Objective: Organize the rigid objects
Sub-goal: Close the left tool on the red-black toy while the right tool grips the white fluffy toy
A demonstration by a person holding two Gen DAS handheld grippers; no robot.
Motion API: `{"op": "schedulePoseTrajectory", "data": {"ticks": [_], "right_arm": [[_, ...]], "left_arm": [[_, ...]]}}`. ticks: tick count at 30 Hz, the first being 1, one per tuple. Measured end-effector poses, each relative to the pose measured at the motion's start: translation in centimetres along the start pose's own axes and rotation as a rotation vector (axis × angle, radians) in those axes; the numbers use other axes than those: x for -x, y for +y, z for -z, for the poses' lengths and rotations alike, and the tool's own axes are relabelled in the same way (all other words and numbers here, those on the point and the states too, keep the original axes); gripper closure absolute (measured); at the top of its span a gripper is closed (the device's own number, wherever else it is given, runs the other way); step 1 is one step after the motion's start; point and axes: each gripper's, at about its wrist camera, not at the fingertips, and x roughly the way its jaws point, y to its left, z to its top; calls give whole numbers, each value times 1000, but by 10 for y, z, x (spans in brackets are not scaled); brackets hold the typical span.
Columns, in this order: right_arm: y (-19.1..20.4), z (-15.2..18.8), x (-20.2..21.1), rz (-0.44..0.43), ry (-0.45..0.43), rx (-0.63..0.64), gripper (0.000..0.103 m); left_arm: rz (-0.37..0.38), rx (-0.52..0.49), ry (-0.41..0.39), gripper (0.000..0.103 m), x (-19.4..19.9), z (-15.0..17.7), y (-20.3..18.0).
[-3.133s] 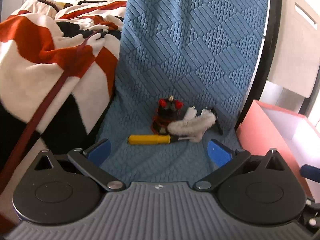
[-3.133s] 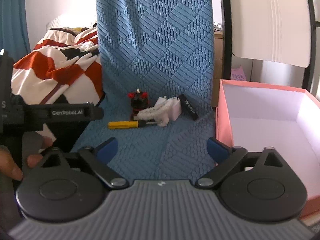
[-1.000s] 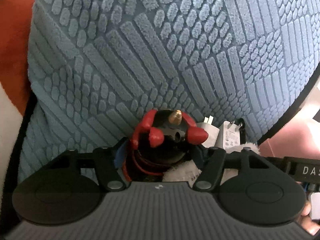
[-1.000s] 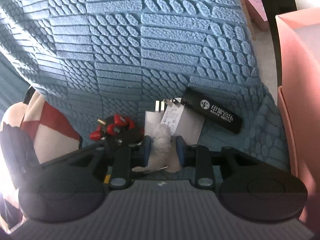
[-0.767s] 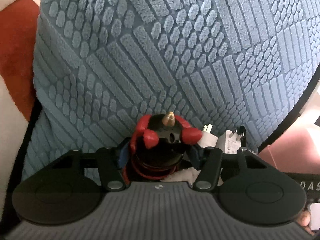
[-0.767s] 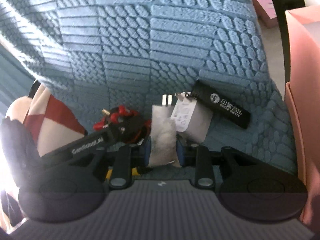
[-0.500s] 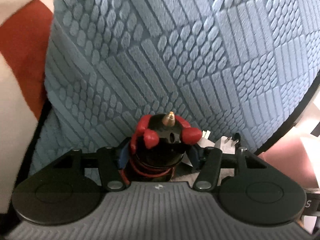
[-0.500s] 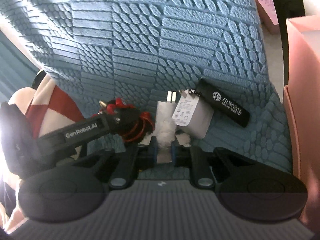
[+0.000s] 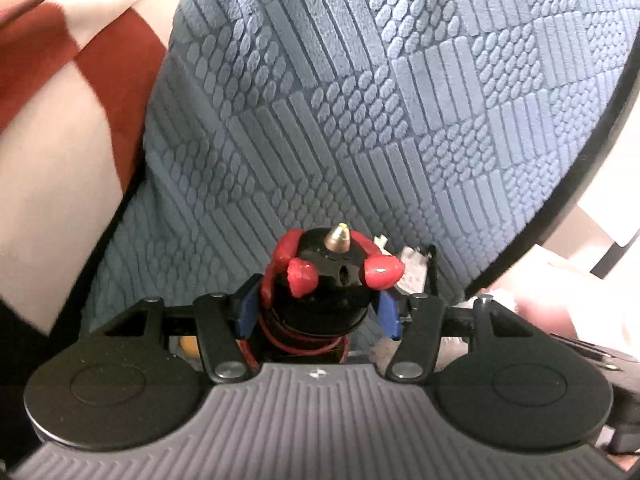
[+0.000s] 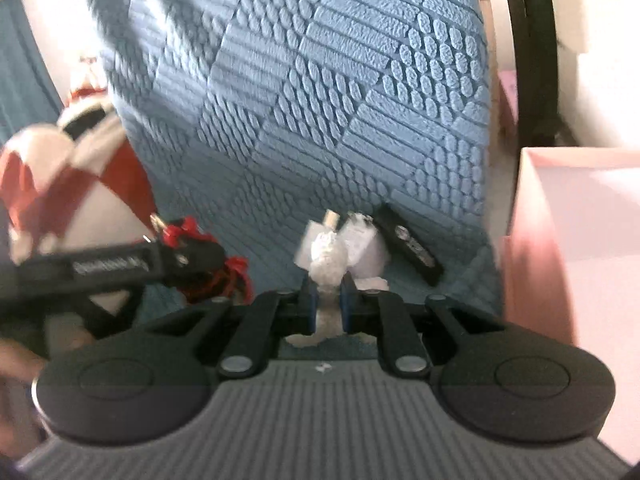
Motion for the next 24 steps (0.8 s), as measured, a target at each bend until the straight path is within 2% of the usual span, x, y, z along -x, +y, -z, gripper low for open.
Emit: {"op": "schedulePoseTrajectory", "data": {"ticks": [7,19,24], "right_arm": [[8,14,27,63,-14,54,88],[40,58,54,102,12,152,88],[48,81,64,114,57,151,88]], "left_arm": [[7,17,14,39,26,26,-11],[-16,28,32,39,56,50,-3],[-22,21,39,39,72,62,2]]}}
